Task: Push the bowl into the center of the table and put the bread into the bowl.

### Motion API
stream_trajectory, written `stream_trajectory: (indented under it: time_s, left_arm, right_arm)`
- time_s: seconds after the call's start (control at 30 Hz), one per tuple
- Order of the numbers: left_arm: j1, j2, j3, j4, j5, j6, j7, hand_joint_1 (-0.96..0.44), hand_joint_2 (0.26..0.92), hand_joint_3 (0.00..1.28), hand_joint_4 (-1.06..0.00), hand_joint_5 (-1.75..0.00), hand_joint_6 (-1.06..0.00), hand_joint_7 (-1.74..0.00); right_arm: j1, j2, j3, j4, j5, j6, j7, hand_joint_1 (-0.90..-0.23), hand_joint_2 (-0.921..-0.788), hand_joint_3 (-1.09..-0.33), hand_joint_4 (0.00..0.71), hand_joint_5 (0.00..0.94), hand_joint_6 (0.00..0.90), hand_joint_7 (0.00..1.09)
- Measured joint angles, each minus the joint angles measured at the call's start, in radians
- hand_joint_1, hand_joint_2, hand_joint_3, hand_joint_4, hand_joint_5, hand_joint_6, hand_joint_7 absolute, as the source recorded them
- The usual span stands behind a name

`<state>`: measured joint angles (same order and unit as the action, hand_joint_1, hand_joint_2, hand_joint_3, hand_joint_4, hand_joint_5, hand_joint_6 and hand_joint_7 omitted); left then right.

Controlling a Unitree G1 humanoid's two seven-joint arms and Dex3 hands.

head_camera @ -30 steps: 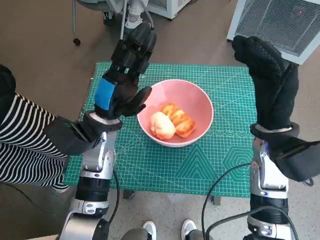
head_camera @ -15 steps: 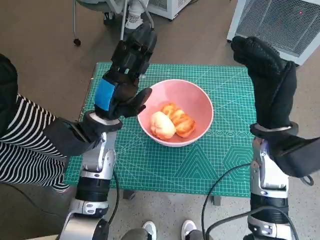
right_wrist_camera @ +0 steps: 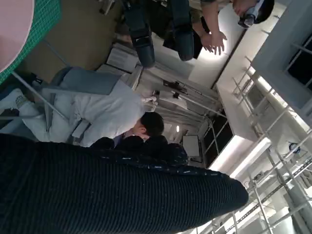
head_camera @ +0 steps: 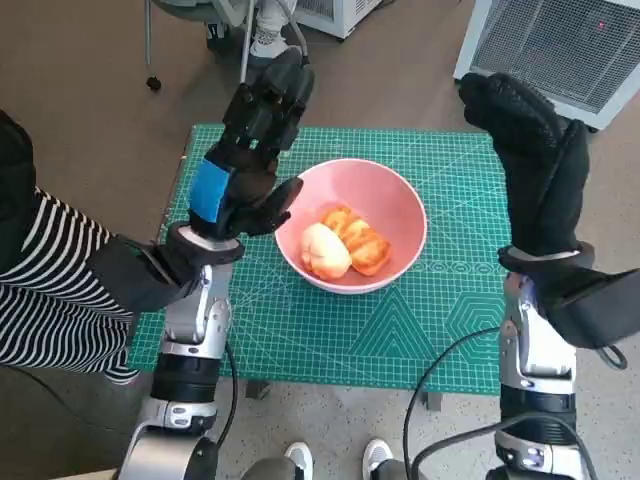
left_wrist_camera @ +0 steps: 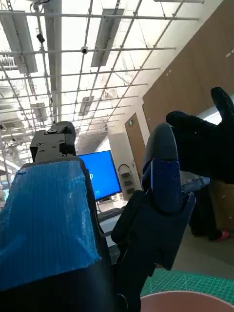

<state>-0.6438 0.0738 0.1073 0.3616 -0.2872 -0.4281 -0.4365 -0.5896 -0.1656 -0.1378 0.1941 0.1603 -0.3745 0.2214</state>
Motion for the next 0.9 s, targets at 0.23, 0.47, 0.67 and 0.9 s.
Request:
stream_trajectory:
  time_s: [0.23, 0.47, 0.67, 0.9]
  left_arm:
    - [0.0, 0.0, 0.015, 0.03, -0.004, -0.037, -0.019, -0.75, 0.921, 0.45, -0.09, -0.05, 0.0, -0.41]
    - [-0.003, 0.0, 0.025, 0.069, -0.013, -0.072, -0.034, -0.74, 0.921, 0.44, -0.09, -0.04, 0.0, -0.43]
    - [-0.008, -0.001, 0.029, 0.098, -0.024, -0.102, -0.041, -0.73, 0.921, 0.41, -0.1, -0.04, 0.0, -0.46]
    - [-0.015, -0.001, 0.03, 0.122, -0.028, -0.129, -0.044, -0.74, 0.921, 0.38, -0.12, -0.05, 0.0, -0.48]
  right_arm:
    - [-0.001, 0.0, -0.004, 0.03, 0.002, -0.014, 0.01, -0.781, -0.921, -0.732, 0.194, 0.0, 0.084, 0.49]
    - [-0.011, 0.0, -0.008, 0.055, 0.002, -0.03, 0.014, -0.778, -0.921, -0.733, 0.193, 0.0, 0.089, 0.49]
    - [-0.017, 0.0, -0.008, 0.067, 0.002, -0.043, 0.017, -0.777, -0.921, -0.733, 0.194, 0.001, 0.091, 0.49]
    - [-0.017, 0.0, -0.01, 0.071, 0.002, -0.05, 0.017, -0.786, -0.921, -0.733, 0.199, 0.003, 0.098, 0.49]
